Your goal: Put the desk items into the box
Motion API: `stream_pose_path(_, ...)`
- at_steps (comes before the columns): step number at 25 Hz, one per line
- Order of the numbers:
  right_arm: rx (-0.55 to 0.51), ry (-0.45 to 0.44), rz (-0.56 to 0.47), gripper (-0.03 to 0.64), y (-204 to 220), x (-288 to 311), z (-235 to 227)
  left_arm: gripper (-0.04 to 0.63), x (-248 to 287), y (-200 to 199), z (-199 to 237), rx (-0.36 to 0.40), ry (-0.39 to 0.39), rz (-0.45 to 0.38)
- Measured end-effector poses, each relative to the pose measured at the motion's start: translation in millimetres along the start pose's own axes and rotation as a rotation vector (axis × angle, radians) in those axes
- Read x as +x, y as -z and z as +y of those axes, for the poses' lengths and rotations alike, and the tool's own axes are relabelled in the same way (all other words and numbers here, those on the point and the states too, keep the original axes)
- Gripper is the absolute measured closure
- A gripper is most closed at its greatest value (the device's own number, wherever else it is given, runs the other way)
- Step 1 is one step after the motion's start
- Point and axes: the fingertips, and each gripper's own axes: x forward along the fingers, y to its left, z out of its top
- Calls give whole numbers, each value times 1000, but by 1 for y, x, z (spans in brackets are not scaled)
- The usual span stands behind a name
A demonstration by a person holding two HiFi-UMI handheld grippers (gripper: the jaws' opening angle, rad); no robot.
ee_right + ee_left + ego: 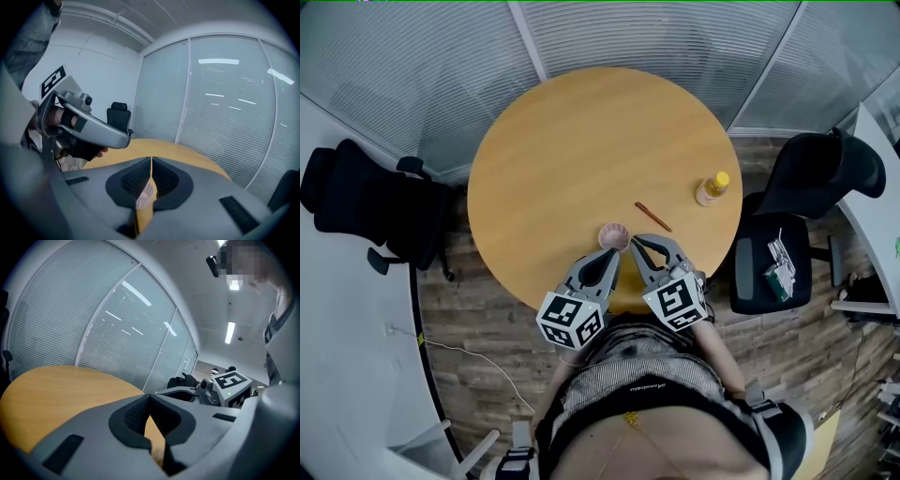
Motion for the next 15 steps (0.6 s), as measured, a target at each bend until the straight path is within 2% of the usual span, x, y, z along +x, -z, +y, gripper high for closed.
stream_pose_path(15, 24, 72, 128, 594, 46, 9, -40, 577, 6, 5, 10, -7, -13, 32)
